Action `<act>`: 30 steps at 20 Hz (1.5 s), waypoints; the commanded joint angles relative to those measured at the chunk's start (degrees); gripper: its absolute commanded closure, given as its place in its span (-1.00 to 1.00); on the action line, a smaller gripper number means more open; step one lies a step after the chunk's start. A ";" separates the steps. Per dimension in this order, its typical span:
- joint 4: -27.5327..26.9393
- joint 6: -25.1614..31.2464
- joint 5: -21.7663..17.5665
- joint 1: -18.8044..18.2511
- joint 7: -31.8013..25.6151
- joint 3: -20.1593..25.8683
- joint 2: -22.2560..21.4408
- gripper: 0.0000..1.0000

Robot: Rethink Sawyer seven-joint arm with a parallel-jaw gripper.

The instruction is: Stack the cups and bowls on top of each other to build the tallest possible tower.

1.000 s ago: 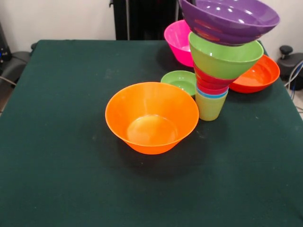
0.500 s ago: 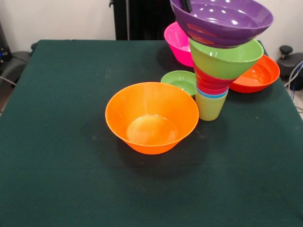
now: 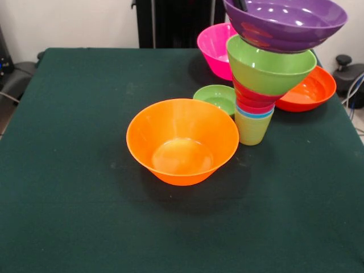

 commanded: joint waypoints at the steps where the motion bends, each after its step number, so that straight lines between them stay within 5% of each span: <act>1: 3.65 -3.87 0.22 0.17 13.84 3.20 3.83 1.00; 30: 6.66 -7.63 -2.03 1.63 11.41 -0.81 6.62 1.00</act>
